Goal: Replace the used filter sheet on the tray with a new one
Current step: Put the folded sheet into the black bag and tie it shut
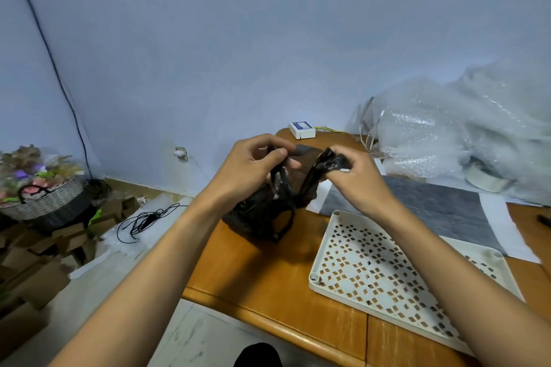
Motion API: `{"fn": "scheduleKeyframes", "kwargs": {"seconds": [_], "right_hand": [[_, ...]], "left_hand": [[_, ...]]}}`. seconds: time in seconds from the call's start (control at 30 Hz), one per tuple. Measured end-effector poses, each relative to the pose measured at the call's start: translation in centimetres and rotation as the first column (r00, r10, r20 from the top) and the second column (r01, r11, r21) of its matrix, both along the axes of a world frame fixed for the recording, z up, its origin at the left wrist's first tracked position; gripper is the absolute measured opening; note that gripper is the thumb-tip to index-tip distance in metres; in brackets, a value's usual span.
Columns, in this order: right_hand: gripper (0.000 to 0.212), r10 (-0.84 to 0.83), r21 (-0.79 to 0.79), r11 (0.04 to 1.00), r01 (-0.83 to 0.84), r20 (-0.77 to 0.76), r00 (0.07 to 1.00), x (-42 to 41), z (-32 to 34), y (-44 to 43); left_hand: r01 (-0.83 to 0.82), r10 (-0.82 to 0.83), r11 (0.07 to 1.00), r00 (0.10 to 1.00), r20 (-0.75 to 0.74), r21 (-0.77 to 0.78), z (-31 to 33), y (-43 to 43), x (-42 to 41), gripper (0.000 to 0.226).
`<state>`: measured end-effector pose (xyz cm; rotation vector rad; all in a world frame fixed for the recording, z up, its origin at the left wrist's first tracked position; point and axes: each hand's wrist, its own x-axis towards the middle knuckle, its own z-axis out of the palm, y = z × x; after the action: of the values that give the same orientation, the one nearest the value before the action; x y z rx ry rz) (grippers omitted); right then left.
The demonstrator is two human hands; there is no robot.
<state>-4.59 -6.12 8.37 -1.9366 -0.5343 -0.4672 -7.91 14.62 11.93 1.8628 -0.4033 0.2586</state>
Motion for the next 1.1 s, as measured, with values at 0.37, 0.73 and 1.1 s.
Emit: {"fn": "scheduleKeyframes", "kwargs": {"seconds": [0.37, 0.73, 1.1], "right_hand": [[0.026, 0.09, 0.065, 0.994, -0.09, 0.0, 0.996, 0.2, 3.2, 1.1], [0.008, 0.082, -0.059, 0.995, -0.084, -0.029, 0.996, 1.9, -3.5, 6.2], [0.022, 0.106, 0.346, 0.938, -0.025, -0.217, 0.97, 2.9, -3.4, 7.2]], "left_hand": [[0.044, -0.046, 0.995, 0.999, 0.016, 0.093, 1.3, -1.3, 0.0, 0.029], [0.107, -0.105, 0.994, 0.99, -0.09, 0.017, 1.3, -0.1, 0.4, 0.03], [-0.099, 0.189, 0.887, 0.969, -0.157, 0.451, 1.4, 3.2, 0.4, 0.029]]}}
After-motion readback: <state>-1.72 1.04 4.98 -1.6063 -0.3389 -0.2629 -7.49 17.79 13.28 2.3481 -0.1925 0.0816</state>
